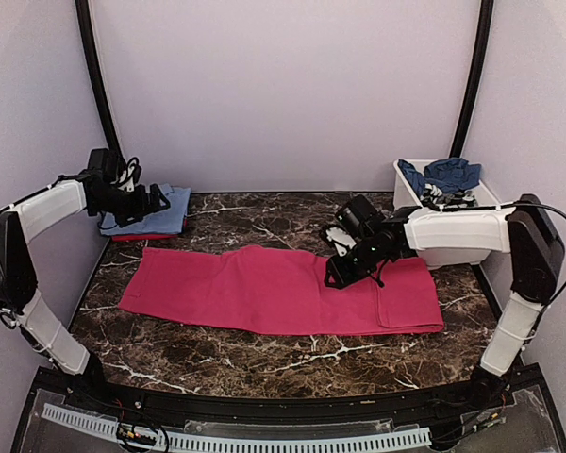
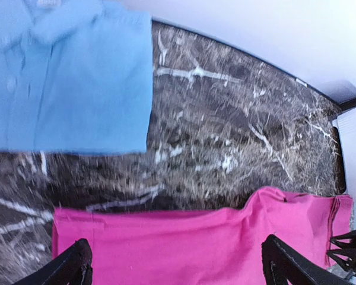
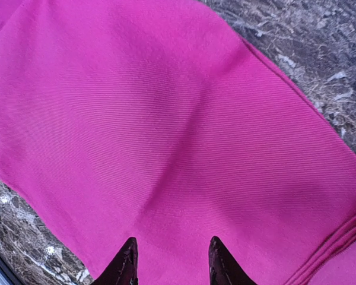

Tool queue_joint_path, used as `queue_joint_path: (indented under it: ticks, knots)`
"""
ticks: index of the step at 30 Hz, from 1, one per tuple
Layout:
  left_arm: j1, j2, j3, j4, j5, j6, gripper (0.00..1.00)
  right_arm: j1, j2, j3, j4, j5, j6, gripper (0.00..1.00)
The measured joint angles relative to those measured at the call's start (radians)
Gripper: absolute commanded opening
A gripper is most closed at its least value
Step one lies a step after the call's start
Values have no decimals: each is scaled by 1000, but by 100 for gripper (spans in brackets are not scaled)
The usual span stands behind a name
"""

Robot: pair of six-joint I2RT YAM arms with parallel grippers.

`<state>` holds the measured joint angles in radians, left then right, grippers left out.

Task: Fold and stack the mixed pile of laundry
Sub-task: Smooth out the 1/3-rectangle-folded trousers at the center of the board.

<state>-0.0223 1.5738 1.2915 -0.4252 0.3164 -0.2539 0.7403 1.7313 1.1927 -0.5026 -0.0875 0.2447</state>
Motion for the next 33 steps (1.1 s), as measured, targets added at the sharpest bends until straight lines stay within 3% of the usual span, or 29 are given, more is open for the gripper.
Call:
queue_joint_path:
  ticks: [6, 11, 22, 29, 33]
  knots:
    - [15, -45, -240, -26, 85, -135, 99, -15, 125, 10, 10, -24, -25, 38]
    - [-5, -73, -332, -54, 66, -173, 99, -42, 151, -7, 28, -42, -27, 37]
    - [5, 97, -302, -98, -39, -280, 99, -83, 115, -91, 132, -107, -15, 38]
    - [89, 23, -360, -116, -92, -354, 99, -95, 91, -121, 145, -117, 2, 39]
    - [100, -40, -369, -161, -149, -345, 99, -100, 41, -141, 94, -113, 9, 47]
